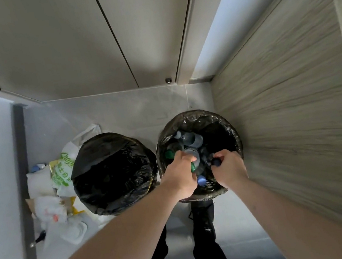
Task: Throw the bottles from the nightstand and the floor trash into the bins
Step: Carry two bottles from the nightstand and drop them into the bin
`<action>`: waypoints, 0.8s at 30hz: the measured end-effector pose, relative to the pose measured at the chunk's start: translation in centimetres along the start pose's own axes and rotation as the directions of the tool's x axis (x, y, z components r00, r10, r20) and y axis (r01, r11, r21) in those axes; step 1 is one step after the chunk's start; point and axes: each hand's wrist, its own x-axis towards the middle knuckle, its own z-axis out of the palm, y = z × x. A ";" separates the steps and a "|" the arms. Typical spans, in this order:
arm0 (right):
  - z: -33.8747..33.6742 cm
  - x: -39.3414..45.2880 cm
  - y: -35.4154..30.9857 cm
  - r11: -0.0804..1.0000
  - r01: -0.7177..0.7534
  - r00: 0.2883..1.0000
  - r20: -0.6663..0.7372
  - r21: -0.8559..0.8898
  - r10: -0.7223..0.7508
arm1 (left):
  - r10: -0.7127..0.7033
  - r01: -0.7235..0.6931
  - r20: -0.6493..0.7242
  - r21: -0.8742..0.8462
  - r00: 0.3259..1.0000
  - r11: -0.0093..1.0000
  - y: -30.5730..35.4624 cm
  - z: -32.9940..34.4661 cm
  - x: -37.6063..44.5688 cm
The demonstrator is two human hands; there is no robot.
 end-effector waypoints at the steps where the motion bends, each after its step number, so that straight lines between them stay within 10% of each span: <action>1: 0.1 0.0 0.1 1.000 0.008 1.000 0.003 0.005 -0.008 | 0.008 -0.008 0.016 0.003 1.000 1.000 -0.2 0.1 -0.1; 24: -16.0 -22.5 -7.6 0.925 0.377 0.909 0.217 -0.058 -0.356 | -0.157 0.157 -0.059 -0.008 0.986 0.988 4.2 -13.1 -27.4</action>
